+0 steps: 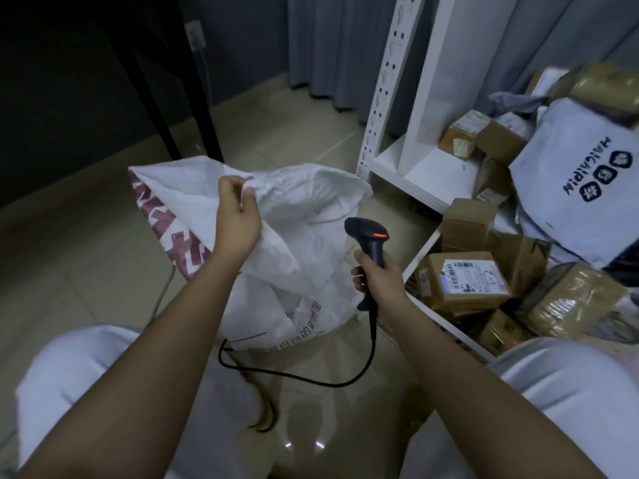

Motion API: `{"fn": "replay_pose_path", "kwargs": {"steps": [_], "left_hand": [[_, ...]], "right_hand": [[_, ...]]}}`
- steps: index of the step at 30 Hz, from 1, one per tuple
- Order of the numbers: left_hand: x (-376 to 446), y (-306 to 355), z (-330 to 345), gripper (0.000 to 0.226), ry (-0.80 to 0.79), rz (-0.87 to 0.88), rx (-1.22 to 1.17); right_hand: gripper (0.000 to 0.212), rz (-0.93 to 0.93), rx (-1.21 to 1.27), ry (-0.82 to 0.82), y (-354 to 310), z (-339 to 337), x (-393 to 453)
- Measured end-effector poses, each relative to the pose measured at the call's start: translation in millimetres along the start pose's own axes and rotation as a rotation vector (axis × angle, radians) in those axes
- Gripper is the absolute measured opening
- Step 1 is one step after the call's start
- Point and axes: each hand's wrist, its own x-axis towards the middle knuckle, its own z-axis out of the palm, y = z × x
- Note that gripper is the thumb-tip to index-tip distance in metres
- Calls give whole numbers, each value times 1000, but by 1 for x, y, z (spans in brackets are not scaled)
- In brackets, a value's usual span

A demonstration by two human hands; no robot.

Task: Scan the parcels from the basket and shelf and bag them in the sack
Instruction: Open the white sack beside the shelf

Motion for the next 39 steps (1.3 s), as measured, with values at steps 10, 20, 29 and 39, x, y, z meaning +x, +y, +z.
{"fn": "replay_pose_path", "kwargs": {"steps": [10,20,29,39], "left_hand": [[5,23,-60,10,43,-141,-256],[8,33,-79,18,37,-220,-414],[23,36,-79,43,-80,-153,-80],[61,71,-36,34,-254,318,896]], "right_hand": [[26,-276,23,-25,-99,75,1],[48,-445,-425,-343,-111,142,29],[37,-460,-571,-313,-109,123,38],[25,-491,-457,-51,-188,51,3]]}}
